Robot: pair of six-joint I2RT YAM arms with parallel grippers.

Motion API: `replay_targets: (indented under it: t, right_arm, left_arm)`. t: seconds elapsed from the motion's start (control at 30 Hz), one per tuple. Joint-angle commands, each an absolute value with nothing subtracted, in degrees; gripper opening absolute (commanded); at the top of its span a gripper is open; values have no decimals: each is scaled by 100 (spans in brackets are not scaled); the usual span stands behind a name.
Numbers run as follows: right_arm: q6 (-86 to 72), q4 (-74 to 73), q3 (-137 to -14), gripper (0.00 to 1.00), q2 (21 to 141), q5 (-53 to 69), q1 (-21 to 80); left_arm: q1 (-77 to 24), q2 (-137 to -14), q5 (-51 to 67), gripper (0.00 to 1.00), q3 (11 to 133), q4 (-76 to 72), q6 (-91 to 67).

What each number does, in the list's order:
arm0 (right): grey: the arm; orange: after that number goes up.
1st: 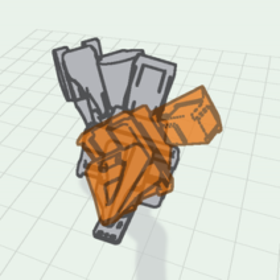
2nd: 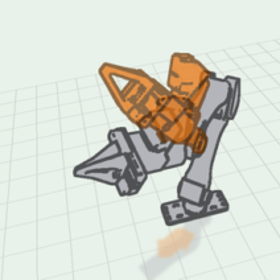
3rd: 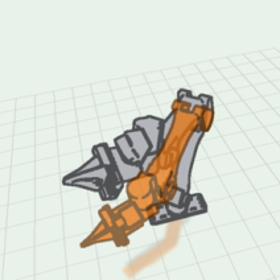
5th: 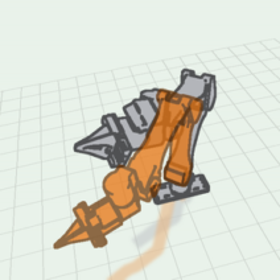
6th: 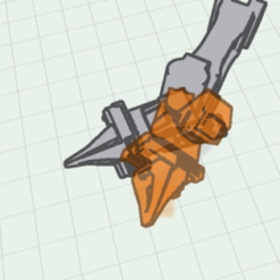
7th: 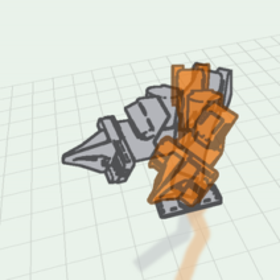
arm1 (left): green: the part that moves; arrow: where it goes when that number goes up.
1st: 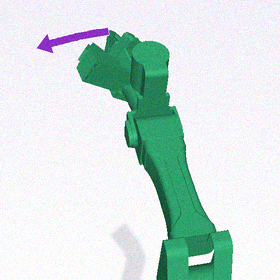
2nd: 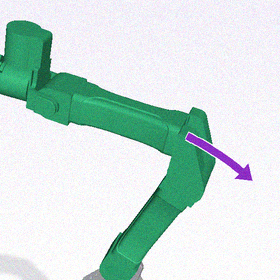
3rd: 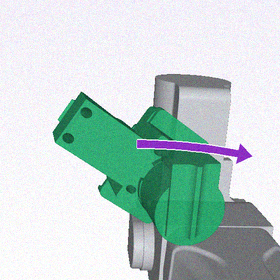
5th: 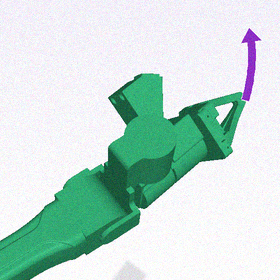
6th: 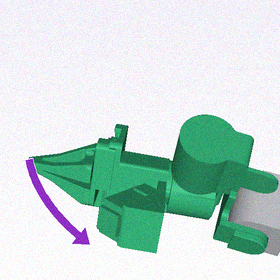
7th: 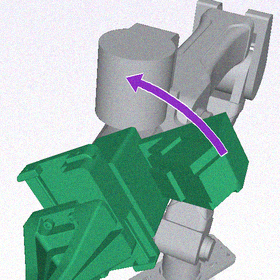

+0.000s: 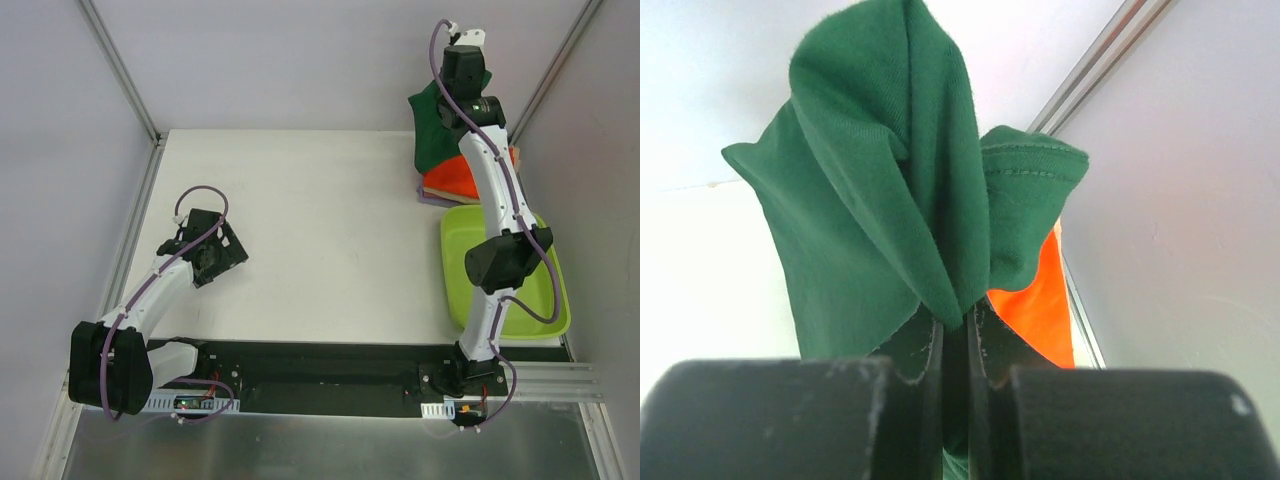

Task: Fold and stack the t-shirts
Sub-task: Put the neatly folded tshirt into the corner of the board with the right arm

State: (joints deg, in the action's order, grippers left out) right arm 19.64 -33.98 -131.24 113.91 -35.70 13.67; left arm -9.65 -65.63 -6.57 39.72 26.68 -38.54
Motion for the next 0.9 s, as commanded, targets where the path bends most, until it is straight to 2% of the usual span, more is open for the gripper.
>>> replay_targets:
  t: [0.0,0.43,0.67,0.87]
  right_arm:
    - [1776,-3146,-13158,1,10854,-3604,1266]
    - [1617,-3278,-12920,1,11215,-2945,923]
    - [1696,-3244,-13307,1,11268,-2101,1046]
    - [2083,-3067,-13175,1,11171,-2338,1266]
  left_arm:
    - [-923,-6557,-712,99,4140,2760,-3911]
    - [-923,-6557,-747,99,4131,2768,-3885]
    - [-914,-6671,-729,99,4201,2760,-3902]
    - [-923,-6636,-747,99,4175,2760,-3841]
